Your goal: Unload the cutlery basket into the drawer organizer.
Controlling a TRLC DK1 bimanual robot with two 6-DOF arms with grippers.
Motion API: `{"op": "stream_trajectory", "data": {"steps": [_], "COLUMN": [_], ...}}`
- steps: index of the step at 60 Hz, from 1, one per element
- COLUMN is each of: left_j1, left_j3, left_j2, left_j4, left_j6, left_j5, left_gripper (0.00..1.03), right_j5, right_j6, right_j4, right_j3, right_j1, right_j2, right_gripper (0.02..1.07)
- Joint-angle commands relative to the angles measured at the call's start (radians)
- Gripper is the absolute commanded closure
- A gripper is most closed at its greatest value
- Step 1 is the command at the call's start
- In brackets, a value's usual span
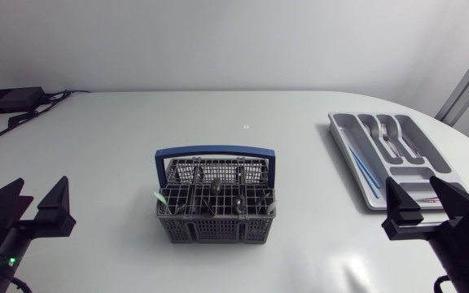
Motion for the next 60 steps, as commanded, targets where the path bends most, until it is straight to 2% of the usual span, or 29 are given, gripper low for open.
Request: {"op": "stream_trajectory", "data": {"steps": [1, 23, 39, 52, 60], "left_j1": [-0.006, 0.005, 0.035, 0.031, 0.025], "left_j3": [-0.018, -0.014, 0.065, 0.206, 0.333], "left_j2": [-0.007, -0.007, 0.004, 0.165, 0.295], "left_j4": [0.001, 0.010, -0.024, -0.093, -0.197], "left_j6": [-0.016, -0.031, -0.033, -0.057, -0.079], "left_j5": [-0.004, -0.012, -0.012, -0.012, -0.012], "left_gripper": [0.04, 0.04, 0.04, 0.04, 0.04], "right_j5": [-0.003, 0.003, 0.023, 0.027, 0.027], "right_j6": [0.014, 0.014, 0.014, 0.015, 0.015], "right_j4": [-0.007, -0.002, -0.011, -0.010, 0.001], "right_j3": [-0.019, -0.018, 0.011, 0.073, 0.142], "right_j1": [-0.002, 0.008, 0.031, 0.044, 0.052], "right_j2": [-0.007, -0.008, -0.005, 0.050, 0.156], "right_gripper": [0.06, 0.06, 0.06, 0.06, 0.07]}}
